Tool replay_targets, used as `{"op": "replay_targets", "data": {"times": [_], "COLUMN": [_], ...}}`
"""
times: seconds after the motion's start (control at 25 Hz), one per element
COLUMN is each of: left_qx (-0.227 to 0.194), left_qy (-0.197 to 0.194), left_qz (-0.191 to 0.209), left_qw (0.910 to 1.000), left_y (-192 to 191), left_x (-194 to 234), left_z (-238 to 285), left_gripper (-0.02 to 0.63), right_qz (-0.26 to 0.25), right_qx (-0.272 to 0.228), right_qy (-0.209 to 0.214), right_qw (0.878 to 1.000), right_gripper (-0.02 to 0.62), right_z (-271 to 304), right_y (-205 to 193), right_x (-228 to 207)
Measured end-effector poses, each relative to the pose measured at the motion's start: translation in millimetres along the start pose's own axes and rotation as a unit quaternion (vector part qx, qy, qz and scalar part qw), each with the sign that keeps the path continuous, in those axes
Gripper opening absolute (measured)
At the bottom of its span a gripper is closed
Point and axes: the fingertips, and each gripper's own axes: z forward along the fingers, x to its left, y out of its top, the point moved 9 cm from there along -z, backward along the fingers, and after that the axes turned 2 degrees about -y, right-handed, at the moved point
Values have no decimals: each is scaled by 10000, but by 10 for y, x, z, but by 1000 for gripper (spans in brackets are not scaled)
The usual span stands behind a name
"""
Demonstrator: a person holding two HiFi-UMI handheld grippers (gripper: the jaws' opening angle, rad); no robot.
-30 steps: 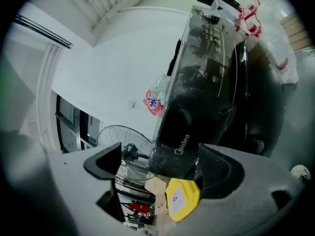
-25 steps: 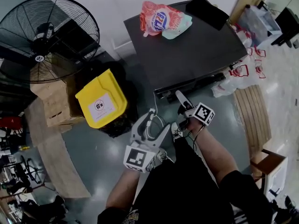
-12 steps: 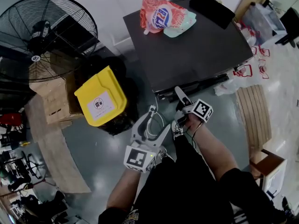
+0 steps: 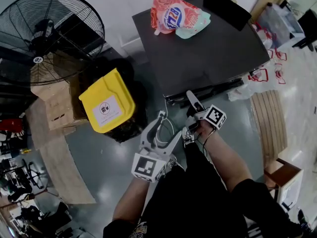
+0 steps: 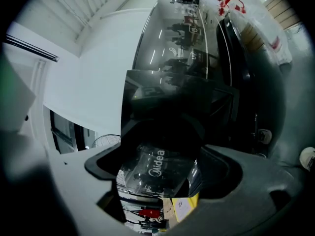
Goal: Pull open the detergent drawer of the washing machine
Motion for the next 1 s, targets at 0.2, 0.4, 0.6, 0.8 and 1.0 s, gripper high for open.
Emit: {"op": "replay_targets", "data": {"times": [0.2,0.4,0.6,0.8,1.0], "left_qx": [18,45,38,43,-20], "left_qy": [-84,-145,-180,-256,-356], "left_qz": [36,5,2,49,126], "left_qw": [10000,9999,9998,9997,9993], "left_y": [22,25,-31,-113,-190], "left_x": [-41,-118,-235,-374,-508], "left_z": [-21,-68,-169,-274,-386], "left_gripper": [279,278,278,278,278], "right_qz": [79,81,72,89,118], "right_qx": [-19,-12,-53,-128,-202], "right_qy": [-11,-26,-4,40,58], "right_qw": [10000,10000,10000,9999,9997], "right_gripper": [472,471,471,471,471], "right_z": [-22,-140,-313,-542,-817], "right_y": [-14,-58,-122,-190,-275], "right_x": [11,-14,-32,-98,-143]}}
